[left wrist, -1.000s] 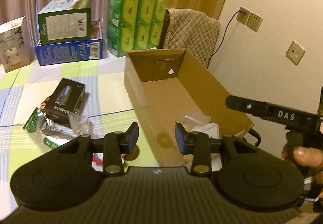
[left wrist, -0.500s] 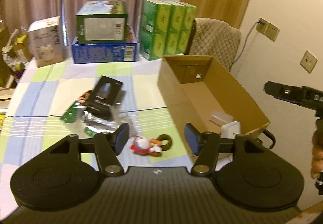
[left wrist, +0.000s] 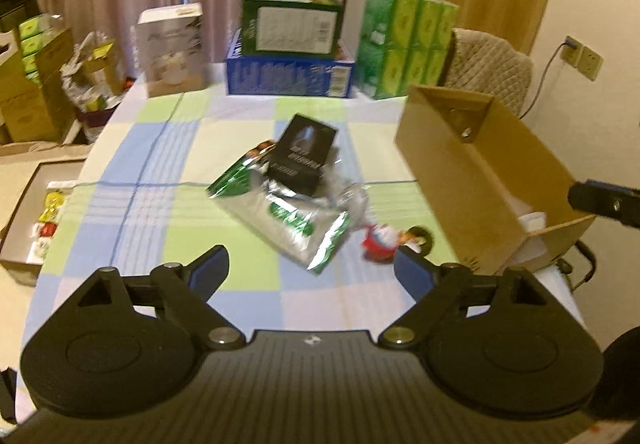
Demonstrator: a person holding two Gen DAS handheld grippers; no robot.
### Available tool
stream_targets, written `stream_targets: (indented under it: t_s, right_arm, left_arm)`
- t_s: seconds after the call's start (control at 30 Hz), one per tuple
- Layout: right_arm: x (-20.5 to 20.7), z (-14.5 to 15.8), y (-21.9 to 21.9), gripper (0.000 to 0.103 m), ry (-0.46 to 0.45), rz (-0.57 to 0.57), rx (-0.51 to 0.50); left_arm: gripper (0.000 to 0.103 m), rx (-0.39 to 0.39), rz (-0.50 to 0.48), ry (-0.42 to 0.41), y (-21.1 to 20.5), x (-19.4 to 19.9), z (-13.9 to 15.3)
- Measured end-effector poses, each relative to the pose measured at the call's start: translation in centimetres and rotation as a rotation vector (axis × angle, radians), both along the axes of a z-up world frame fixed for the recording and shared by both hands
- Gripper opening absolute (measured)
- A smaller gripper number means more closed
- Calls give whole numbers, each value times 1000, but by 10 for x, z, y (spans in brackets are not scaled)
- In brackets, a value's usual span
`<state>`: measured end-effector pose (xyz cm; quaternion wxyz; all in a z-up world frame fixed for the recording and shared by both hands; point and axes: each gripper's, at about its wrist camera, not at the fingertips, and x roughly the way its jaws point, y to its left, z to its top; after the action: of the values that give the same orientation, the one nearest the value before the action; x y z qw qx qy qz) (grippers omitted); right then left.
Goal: Organize objects
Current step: 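Withdraw both grippers from the box back over the table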
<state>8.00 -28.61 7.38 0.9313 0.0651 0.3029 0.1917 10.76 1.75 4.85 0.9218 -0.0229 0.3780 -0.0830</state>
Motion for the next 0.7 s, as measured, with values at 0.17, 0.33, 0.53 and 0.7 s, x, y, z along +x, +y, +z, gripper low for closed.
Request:
stream_targets:
  t_s: [0.17, 0.33, 0.53, 0.7]
  right_arm:
    - [-8, -29, 20, 71, 47, 18, -8]
    - [-6, -61, 33, 71, 72, 13, -33]
    - [12, -97, 40, 71, 110, 16, -54]
    - [31, -122, 53, 71, 124, 38, -88]
  left_arm:
    - [95, 19, 21, 6, 13, -2, -16]
    - [97, 27, 26, 18, 19, 9, -35]
    - [97, 28, 18, 49, 17, 28, -64]
    - [97, 17, 20, 68, 22, 50, -85]
